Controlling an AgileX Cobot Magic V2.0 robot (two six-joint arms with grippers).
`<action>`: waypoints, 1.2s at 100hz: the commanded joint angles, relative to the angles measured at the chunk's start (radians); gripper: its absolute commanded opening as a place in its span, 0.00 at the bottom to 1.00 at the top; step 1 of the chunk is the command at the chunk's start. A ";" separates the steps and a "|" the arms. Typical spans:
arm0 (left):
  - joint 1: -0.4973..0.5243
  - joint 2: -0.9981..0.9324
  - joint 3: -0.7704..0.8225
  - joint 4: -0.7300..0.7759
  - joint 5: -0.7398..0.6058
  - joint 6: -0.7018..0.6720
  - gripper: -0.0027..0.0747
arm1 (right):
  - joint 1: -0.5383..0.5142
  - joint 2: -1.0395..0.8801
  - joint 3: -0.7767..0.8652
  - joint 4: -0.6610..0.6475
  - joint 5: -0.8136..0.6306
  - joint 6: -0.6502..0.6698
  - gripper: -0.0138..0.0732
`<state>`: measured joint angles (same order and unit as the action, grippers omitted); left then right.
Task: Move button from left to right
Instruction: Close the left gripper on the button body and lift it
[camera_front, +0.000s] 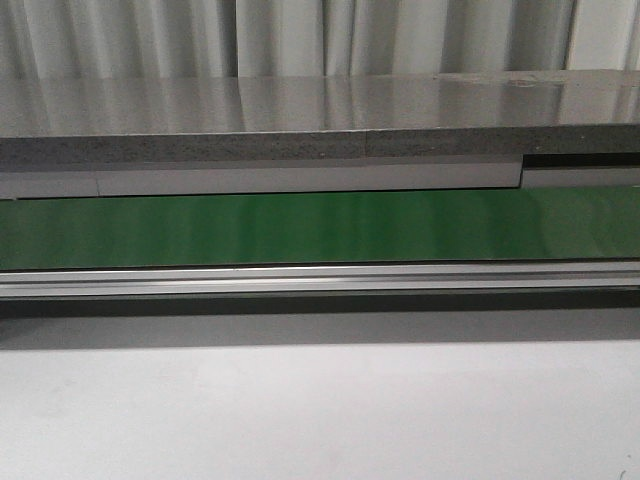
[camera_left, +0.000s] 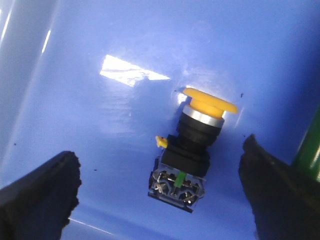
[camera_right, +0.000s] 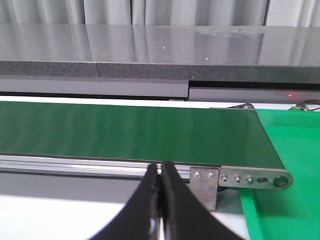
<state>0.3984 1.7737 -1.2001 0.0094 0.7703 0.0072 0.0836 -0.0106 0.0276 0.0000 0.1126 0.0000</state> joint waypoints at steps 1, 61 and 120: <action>0.002 -0.038 -0.029 -0.058 -0.027 0.042 0.83 | -0.003 -0.019 -0.015 -0.006 -0.078 0.000 0.08; 0.002 0.058 -0.029 -0.080 -0.007 0.046 0.83 | -0.003 -0.019 -0.015 -0.006 -0.078 0.000 0.08; 0.002 0.122 -0.029 -0.080 -0.027 0.046 0.62 | -0.003 -0.019 -0.015 -0.006 -0.078 0.000 0.08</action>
<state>0.4044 1.9319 -1.2123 -0.0591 0.7482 0.0500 0.0836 -0.0106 0.0276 0.0000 0.1126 0.0000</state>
